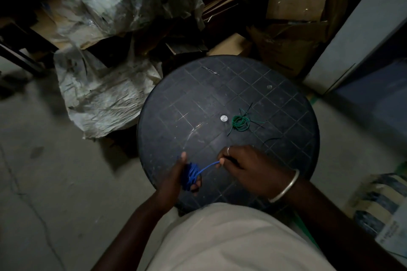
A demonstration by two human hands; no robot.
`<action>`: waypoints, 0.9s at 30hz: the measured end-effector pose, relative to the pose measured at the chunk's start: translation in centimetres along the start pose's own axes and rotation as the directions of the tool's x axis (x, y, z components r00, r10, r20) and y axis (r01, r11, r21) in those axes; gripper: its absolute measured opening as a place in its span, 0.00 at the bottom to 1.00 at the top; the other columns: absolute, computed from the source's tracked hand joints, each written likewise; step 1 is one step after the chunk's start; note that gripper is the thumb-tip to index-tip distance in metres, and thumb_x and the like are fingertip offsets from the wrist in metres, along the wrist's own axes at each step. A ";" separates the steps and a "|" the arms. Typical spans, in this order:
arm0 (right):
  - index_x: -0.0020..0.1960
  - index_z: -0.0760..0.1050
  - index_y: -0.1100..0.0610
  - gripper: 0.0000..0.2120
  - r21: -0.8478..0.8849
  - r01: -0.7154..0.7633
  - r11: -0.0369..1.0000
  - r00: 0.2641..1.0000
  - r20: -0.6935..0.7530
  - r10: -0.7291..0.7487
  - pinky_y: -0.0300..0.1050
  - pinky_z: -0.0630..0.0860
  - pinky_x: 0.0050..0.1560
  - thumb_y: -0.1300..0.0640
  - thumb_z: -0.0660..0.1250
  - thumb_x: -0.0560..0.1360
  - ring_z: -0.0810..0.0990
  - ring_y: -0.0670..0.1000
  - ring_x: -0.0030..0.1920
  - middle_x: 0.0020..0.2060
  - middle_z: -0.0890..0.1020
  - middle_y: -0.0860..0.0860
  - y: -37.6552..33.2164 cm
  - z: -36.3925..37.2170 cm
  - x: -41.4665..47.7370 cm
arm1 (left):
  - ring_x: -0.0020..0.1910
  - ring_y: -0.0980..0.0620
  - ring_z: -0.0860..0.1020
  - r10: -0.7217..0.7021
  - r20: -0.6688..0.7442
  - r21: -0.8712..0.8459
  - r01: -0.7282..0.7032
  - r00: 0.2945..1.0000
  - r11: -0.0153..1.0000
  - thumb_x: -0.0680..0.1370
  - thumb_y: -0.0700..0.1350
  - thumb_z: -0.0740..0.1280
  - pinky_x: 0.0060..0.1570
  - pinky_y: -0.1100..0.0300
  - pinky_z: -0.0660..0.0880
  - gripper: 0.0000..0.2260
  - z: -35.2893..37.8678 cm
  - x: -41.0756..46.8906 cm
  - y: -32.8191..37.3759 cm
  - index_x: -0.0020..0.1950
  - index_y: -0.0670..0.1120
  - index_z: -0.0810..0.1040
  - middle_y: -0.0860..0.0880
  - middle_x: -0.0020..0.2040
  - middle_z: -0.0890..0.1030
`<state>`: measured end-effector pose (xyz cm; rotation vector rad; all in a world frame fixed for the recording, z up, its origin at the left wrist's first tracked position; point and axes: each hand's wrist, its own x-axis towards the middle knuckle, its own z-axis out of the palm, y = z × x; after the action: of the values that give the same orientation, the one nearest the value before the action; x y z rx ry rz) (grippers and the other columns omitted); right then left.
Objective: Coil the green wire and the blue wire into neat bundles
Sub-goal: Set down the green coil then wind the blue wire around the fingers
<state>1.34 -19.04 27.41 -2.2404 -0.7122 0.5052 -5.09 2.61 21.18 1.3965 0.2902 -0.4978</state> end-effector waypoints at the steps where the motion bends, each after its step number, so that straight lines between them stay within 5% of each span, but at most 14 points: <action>1: 0.50 0.81 0.51 0.08 0.018 -0.001 1.000 1.000 -0.019 0.001 0.42 0.72 0.40 0.53 0.63 0.81 0.74 0.39 0.35 0.33 0.75 0.41 0.3 0.0 0.2 | 0.25 0.46 0.71 0.000 0.074 -0.068 0.005 0.997 0.998 0.79 0.62 0.44 0.28 0.57 0.67 0.34 0.1 -0.4 0.4 0.32 0.37 0.73 0.41 0.26 0.72; 4: 0.50 0.81 0.52 0.06 0.075 0.055 0.996 0.997 -0.057 -0.051 0.41 0.73 0.43 0.55 0.65 0.80 0.76 0.41 0.39 0.39 0.77 0.43 0.7 0.3 0.6 | 0.20 0.46 0.67 0.015 0.058 -0.188 -0.004 0.998 0.982 0.81 0.56 0.45 0.29 0.49 0.59 0.33 0.7 -0.8 0.5 0.25 0.40 0.71 0.42 0.23 0.69; 9: 0.48 0.80 0.49 0.05 0.125 0.070 0.990 0.988 -0.144 -0.052 0.42 0.75 0.45 0.58 0.68 0.79 0.79 0.45 0.43 0.42 0.78 0.46 1.5 0.9 1.5 | 0.15 0.51 0.59 -0.039 -0.075 -0.230 0.021 0.996 0.973 0.79 0.52 0.51 0.23 0.56 0.51 0.28 2.1 -0.5 1.3 0.21 0.42 0.64 0.47 0.17 0.61; 13: 0.49 0.82 0.53 0.03 0.153 0.012 0.988 0.989 -0.146 0.011 0.36 0.75 0.46 0.57 0.70 0.78 0.80 0.43 0.45 0.44 0.78 0.46 2.2 1.0 1.8 | 0.15 0.53 0.59 -0.107 0.034 -0.367 0.112 0.994 0.923 0.82 0.60 0.41 0.18 0.66 0.57 0.34 2.0 -0.2 0.8 0.23 0.43 0.64 0.48 0.17 0.61; 15: 0.49 0.83 0.51 0.03 0.171 0.013 0.985 0.990 -0.144 0.011 0.35 0.75 0.46 0.57 0.70 0.78 0.80 0.44 0.45 0.44 0.79 0.46 2.5 1.3 1.7 | 0.14 0.53 0.59 -0.153 0.033 -0.404 0.153 0.988 0.902 0.81 0.56 0.46 0.16 0.69 0.60 0.32 1.8 0.0 0.5 0.21 0.41 0.66 0.48 0.17 0.62; 19: 0.49 0.83 0.52 0.03 0.159 -0.010 0.987 0.989 -0.143 0.034 0.39 0.78 0.46 0.56 0.71 0.77 0.81 0.44 0.44 0.44 0.79 0.45 3.3 2.2 1.7 | 0.14 0.51 0.58 -0.212 -0.074 -0.213 0.192 0.974 0.958 0.79 0.51 0.51 0.16 0.68 0.57 0.29 1.6 0.1 0.5 0.19 0.41 0.66 0.46 0.16 0.62; 22: 0.49 0.83 0.53 0.02 0.173 -0.042 0.984 0.986 -0.153 0.069 0.33 0.75 0.45 0.57 0.71 0.77 0.81 0.44 0.44 0.44 0.79 0.45 3.5 2.5 1.8 | 0.14 0.51 0.61 -0.176 -0.188 -0.142 0.151 0.966 0.978 0.82 0.54 0.50 0.19 0.65 0.61 0.34 1.7 0.3 0.3 0.17 0.43 0.67 0.47 0.15 0.63; 25: 0.50 0.83 0.54 0.03 0.200 -0.055 0.978 0.985 -0.147 0.085 0.28 0.72 0.45 0.59 0.71 0.77 0.81 0.44 0.44 0.45 0.79 0.46 3.6 2.7 1.8 | 0.16 0.50 0.61 -0.136 -0.073 -0.225 0.117 0.988 0.967 0.82 0.63 0.43 0.25 0.60 0.60 0.39 1.6 0.5 0.7 0.19 0.41 0.68 0.46 0.16 0.63; 27: 0.49 0.83 0.54 0.03 0.216 -0.044 0.975 0.984 -0.158 0.079 0.27 0.72 0.45 0.59 0.71 0.77 0.81 0.43 0.44 0.44 0.79 0.46 3.6 2.9 1.8 | 0.15 0.51 0.60 -0.157 -0.030 -0.258 0.144 0.987 0.955 0.82 0.58 0.44 0.20 0.60 0.54 0.37 1.4 0.4 1.0 0.20 0.39 0.68 0.46 0.16 0.63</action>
<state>2.41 -18.53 22.57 -2.0798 -0.4803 0.3985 -4.39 1.25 22.11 1.1420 0.4872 -0.5313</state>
